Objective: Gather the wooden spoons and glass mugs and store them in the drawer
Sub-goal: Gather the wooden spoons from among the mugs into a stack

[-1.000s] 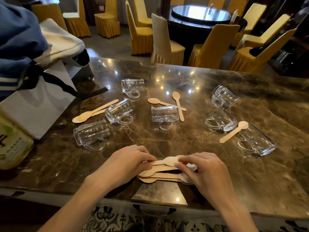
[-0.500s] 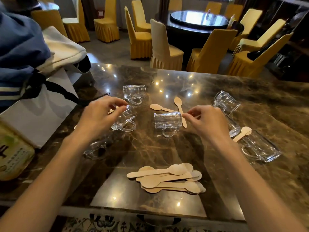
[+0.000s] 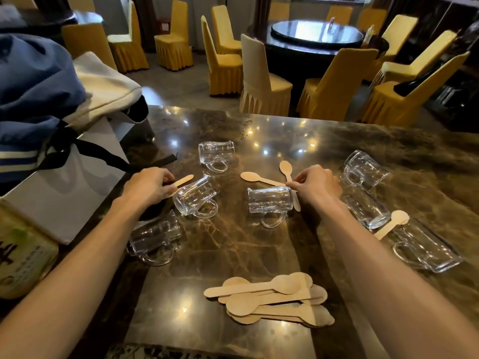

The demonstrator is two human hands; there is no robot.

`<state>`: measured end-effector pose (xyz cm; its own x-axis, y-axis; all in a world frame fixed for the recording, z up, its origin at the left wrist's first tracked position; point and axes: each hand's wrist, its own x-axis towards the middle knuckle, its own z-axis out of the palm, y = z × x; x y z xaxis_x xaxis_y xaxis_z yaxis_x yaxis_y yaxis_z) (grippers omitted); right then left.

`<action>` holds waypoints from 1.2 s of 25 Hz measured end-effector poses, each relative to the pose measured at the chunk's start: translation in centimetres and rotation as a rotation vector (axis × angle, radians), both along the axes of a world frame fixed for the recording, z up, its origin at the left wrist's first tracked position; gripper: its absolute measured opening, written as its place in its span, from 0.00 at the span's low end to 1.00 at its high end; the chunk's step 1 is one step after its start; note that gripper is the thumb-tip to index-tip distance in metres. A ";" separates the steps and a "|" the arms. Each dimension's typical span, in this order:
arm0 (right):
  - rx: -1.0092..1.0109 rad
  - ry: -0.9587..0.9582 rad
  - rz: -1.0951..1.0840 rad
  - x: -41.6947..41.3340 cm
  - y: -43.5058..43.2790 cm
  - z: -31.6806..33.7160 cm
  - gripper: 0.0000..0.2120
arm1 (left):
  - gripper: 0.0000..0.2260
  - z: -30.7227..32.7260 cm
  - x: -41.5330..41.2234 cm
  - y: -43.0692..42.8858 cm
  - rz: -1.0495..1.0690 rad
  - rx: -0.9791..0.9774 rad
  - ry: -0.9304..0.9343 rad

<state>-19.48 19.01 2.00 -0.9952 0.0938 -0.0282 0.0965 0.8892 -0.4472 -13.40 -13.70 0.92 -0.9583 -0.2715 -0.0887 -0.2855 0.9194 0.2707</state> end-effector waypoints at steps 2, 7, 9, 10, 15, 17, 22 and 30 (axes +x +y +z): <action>0.033 -0.034 -0.027 -0.4 0.3 -0.3 0.14 | 0.12 0.2 -0.2 0.1 -0.007 -0.010 0.007; 0.136 -0.066 -0.051 -1.3 0.1 -0.9 0.12 | 0.08 0.4 -0.7 0.4 -0.019 -0.008 -0.006; 0.126 -0.096 -0.044 -1.6 -0.5 -0.9 0.11 | 0.08 0.2 -0.6 -0.1 -0.017 0.000 -0.023; 0.115 -0.117 -0.039 -1.6 -0.7 -0.9 0.11 | 0.08 0.2 -0.6 -0.3 -0.017 0.003 -0.029; 0.059 -0.111 -0.074 -1.5 -0.1 -1.0 0.11 | 0.08 0.3 -1.2 -0.2 -0.022 0.031 0.027; 0.028 -0.078 -0.064 -1.3 -0.1 -0.8 0.09 | 0.08 0.5 -1.1 -0.2 -0.017 0.049 0.088; -0.027 0.040 -0.022 -0.3 0.2 0.3 0.06 | 0.08 2.3 -0.4 0.4 -0.064 0.067 0.286; -0.078 0.234 0.232 4.0 0.6 4.4 0.06 | 0.08 7.3 1.8 3.7 -0.287 0.141 0.483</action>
